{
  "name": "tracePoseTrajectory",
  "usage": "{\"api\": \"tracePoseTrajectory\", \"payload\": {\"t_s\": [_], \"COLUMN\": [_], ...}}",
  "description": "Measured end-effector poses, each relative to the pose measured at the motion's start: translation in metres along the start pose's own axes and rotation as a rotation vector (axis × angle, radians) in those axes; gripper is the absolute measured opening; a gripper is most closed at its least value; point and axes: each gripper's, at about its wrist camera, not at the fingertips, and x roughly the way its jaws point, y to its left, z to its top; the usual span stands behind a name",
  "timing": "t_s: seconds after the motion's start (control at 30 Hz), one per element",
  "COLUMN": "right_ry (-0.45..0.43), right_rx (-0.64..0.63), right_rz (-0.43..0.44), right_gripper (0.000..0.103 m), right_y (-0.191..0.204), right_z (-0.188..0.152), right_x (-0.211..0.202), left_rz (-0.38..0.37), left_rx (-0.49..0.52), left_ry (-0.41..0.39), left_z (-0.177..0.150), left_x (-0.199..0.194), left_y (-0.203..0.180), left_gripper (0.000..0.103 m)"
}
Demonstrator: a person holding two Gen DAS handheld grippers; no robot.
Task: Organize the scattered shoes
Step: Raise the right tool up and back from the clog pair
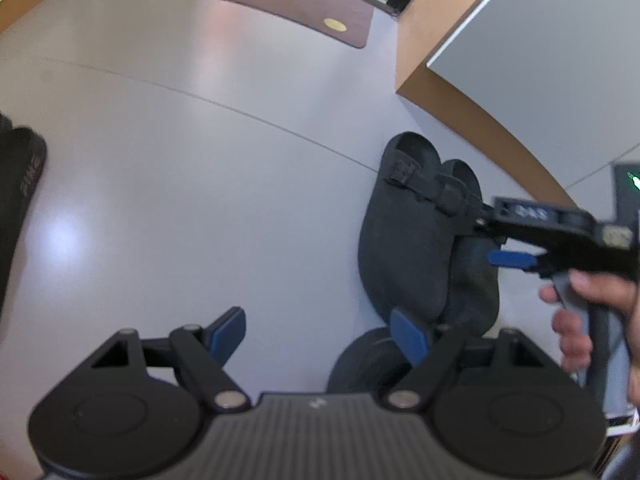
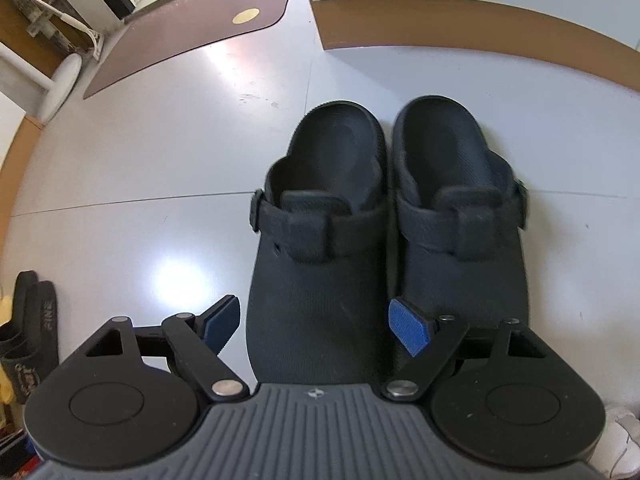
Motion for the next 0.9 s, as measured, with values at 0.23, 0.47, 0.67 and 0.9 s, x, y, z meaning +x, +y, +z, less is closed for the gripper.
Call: {"api": "tracePoseTrajectory", "payload": {"t_s": [0.23, 0.47, 0.67, 0.9], "right_ry": [-0.025, -0.071, -0.06, -0.03], "right_rx": [0.029, 0.03, 0.1, 0.18], "right_rz": [0.018, -0.118, -0.143, -0.167], "right_gripper": [0.086, 0.085, 0.085, 0.085], "right_y": [-0.036, -0.071, -0.104, -0.129], "right_z": [-0.022, -0.047, -0.063, -0.106], "right_x": [-0.039, -0.1, -0.151, -0.194], "left_rz": [0.047, 0.084, 0.096, 0.121], "left_rx": [0.041, 0.11, 0.173, 0.24], "left_ry": [0.069, 0.127, 0.169, 0.196], "left_z": [-0.009, -0.02, -0.02, -0.031], "left_x": [0.009, 0.004, -0.024, -0.071], "left_y": [-0.041, -0.094, -0.143, -0.192], "left_gripper": [0.082, 0.082, 0.082, 0.082]}}
